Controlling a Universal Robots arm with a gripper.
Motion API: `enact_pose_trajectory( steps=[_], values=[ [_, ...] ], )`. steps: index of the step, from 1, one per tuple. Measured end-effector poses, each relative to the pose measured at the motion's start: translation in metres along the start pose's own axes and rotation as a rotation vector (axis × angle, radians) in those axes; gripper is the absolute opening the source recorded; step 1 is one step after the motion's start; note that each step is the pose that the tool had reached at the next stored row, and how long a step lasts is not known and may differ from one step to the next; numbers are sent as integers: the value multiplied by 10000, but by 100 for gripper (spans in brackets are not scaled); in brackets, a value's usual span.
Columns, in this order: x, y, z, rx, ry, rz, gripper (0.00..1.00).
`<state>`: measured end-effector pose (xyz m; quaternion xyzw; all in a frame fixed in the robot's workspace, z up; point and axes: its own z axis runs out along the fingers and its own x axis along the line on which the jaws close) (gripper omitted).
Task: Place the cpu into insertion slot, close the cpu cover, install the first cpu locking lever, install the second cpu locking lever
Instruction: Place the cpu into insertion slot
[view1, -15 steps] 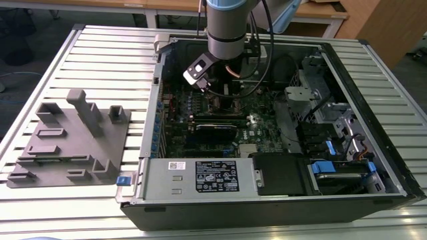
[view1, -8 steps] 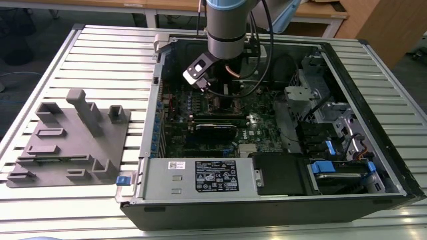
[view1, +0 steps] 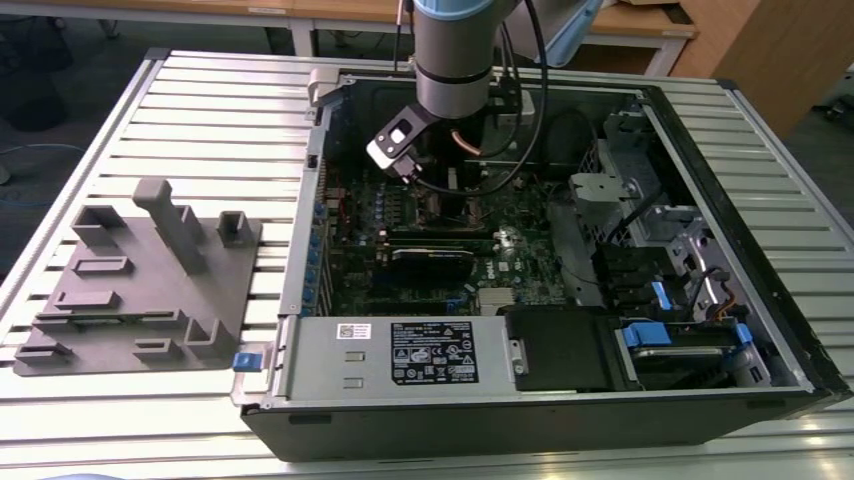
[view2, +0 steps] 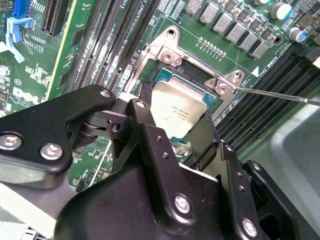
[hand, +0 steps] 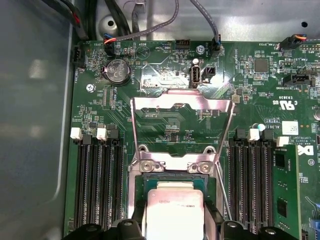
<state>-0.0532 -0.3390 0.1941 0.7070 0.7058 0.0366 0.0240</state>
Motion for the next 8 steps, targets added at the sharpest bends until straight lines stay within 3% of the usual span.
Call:
enact_pose_trajectory(
  steps=[8],
  values=[
    [0,-1,4,3,6,-84,54]
  ],
)
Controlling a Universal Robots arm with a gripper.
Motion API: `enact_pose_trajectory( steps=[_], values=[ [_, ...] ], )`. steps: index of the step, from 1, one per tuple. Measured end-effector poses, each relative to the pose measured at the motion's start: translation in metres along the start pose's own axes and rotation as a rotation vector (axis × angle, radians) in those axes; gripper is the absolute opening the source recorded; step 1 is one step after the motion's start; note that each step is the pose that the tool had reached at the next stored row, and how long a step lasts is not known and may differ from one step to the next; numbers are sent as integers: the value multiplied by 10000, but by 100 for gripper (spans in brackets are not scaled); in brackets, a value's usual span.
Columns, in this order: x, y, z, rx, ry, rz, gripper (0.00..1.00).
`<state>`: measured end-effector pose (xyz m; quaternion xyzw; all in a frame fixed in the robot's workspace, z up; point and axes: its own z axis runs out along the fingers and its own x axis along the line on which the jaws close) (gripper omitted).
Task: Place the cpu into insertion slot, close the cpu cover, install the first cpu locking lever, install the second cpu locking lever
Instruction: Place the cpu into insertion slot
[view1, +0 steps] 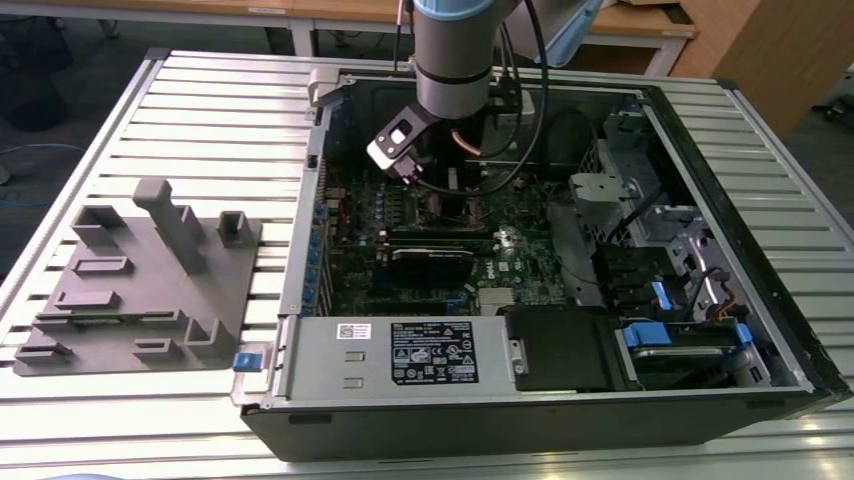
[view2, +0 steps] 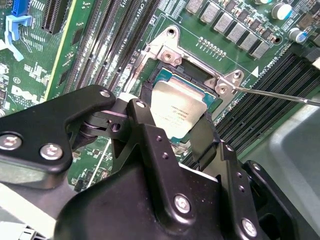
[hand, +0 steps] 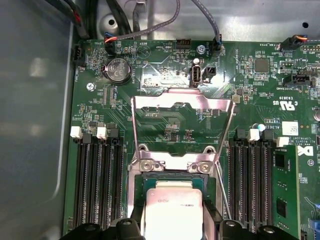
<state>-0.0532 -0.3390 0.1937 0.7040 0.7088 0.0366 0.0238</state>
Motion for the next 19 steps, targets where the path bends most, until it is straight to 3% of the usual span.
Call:
enact_pose_trajectory(
  steps=[15,18,19],
  values=[
    [0,-1,13,0,-4,0,54],
    [1,0,16,-4,1,0,55],
    [1,0,15,-2,-2,-1,61]
  ],
)
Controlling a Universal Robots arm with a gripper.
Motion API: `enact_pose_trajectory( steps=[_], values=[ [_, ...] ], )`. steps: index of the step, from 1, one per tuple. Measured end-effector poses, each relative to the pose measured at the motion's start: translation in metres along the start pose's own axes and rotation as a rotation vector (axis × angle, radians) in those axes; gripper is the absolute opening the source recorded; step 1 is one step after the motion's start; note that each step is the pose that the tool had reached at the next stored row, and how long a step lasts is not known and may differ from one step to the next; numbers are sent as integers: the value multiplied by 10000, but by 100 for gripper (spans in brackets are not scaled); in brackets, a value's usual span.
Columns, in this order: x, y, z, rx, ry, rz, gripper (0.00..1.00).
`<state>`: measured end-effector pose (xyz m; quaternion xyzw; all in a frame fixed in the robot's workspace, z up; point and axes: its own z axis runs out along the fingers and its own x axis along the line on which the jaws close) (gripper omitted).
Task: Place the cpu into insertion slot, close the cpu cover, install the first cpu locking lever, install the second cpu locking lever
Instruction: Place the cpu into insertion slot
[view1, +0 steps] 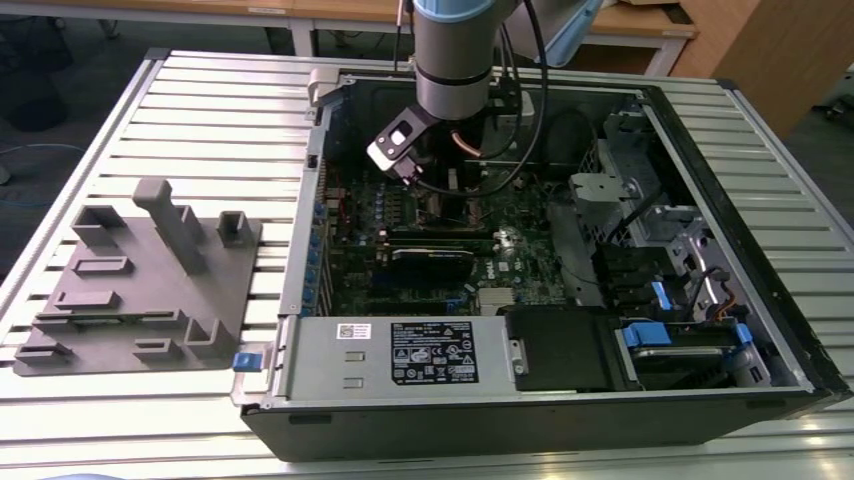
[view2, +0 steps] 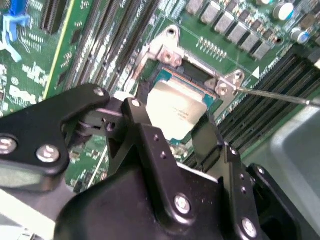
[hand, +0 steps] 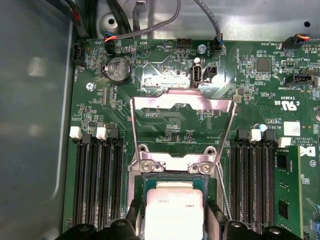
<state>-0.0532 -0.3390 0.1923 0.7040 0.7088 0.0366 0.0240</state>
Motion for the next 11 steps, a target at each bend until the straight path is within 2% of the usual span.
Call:
enact_pose_trajectory(
  steps=[3,11],
  values=[
    [-1,0,-13,4,-8,0,61],
    [2,14,-169,2,-5,0,61]
  ],
)
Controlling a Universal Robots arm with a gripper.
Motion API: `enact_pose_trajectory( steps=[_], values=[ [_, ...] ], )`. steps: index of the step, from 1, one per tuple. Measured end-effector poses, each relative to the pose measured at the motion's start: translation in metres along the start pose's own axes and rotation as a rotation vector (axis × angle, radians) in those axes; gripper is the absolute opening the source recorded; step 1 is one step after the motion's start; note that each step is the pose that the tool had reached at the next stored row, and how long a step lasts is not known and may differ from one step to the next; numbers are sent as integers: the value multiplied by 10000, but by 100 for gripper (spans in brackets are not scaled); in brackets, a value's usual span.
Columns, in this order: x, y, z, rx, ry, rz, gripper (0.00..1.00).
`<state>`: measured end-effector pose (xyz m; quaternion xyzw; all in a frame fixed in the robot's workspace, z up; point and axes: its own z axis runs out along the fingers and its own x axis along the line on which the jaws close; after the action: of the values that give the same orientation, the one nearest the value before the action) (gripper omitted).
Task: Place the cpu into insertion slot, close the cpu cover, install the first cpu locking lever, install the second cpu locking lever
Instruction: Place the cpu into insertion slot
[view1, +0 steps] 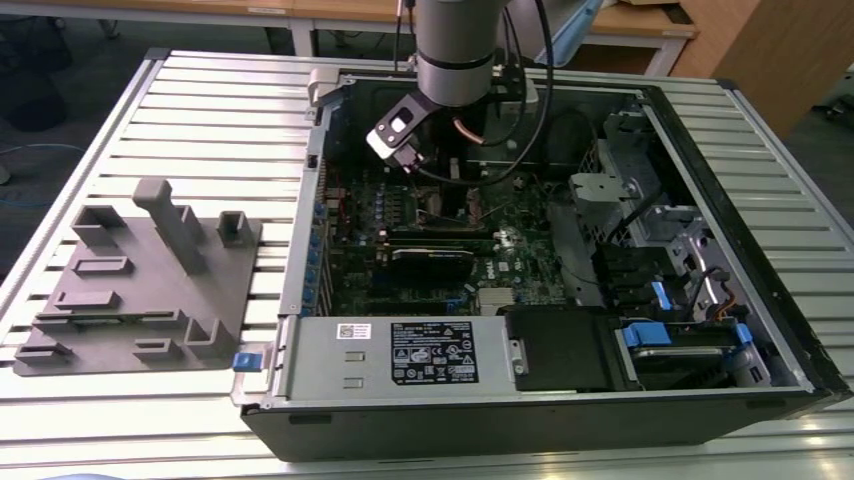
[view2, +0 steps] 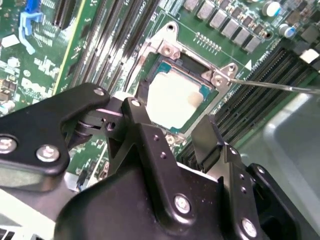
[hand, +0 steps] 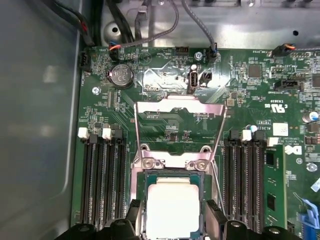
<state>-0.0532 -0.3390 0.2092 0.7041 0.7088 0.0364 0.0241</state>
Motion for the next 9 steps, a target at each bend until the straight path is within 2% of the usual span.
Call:
enact_pose_trajectory(
  steps=[2,9],
  values=[
    [1,2,-20,0,0,1,61],
    [1,2,-22,-1,1,0,61]
  ],
)
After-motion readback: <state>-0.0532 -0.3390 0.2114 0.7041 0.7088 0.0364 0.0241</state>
